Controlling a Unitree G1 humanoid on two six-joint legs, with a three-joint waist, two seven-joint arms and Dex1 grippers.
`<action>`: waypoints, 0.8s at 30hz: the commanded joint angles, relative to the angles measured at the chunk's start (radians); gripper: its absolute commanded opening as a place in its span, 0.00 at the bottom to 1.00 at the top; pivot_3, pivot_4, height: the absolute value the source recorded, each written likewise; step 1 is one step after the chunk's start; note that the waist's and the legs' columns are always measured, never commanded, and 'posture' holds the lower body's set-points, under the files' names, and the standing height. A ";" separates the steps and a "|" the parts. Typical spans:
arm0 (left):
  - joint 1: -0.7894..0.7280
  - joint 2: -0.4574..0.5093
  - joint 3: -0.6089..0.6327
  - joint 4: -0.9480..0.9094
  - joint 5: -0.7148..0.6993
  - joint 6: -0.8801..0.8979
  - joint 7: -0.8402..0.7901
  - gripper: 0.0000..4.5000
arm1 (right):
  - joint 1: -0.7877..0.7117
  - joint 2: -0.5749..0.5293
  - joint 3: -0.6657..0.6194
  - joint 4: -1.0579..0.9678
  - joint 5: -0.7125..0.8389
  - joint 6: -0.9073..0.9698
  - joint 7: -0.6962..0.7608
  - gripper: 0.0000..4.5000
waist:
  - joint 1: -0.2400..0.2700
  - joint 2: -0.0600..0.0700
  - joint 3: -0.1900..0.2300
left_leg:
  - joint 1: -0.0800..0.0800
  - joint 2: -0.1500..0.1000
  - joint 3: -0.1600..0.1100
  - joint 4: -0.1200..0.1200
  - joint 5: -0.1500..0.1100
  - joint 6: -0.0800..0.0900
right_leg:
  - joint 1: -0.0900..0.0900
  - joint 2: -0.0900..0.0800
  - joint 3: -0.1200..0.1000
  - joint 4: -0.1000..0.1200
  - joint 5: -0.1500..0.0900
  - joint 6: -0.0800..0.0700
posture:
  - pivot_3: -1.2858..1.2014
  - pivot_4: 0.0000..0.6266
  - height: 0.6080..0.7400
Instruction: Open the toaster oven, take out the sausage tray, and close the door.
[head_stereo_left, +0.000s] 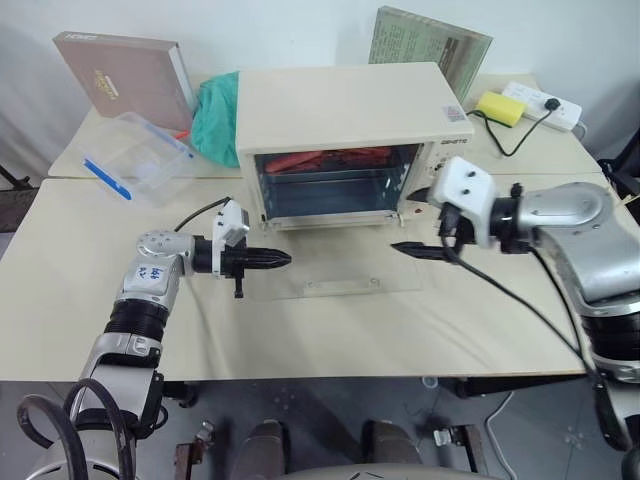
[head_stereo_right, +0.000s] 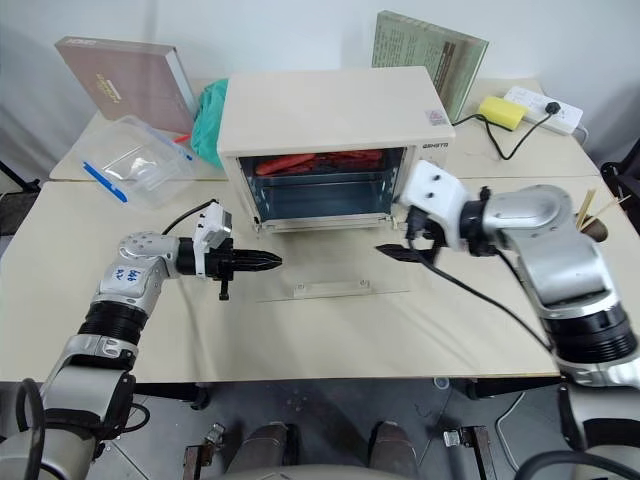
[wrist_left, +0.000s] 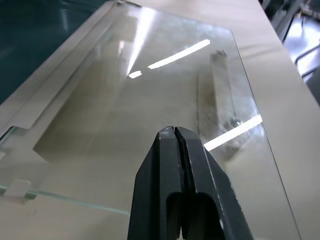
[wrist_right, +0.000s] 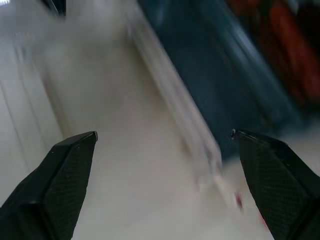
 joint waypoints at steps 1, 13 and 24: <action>0.026 0.014 -0.016 0.034 0.047 -0.050 0.017 0.01 | -0.037 0.051 0.044 -0.050 -0.091 -0.020 -0.126 1.00 | 0.003 0.000 0.000 | 0.000 0.000 0.000 0.001 0.000 0.000 | 0.000 0.000 0.000 0.000 0.000 0.000 | 0.52 0.24 1.00; 0.182 -0.023 0.191 -0.302 -0.200 0.240 0.194 0.01 | -0.122 0.247 0.334 0.220 -0.616 -0.249 -0.509 1.00 | -0.028 -0.001 0.000 | -0.002 0.000 0.000 -0.001 0.000 0.000 | -0.007 0.000 0.001 0.007 0.000 0.000 | 0.52 0.24 1.00; 0.336 -0.005 0.286 -0.522 -0.278 0.325 0.315 0.01 | -0.258 0.369 0.439 0.550 -0.831 -0.475 -0.664 1.00 | -0.053 -0.001 -0.001 | -0.002 0.001 0.001 -0.005 0.000 -0.001 | -0.009 -0.001 0.001 0.007 0.000 0.000 | 0.52 0.24 1.00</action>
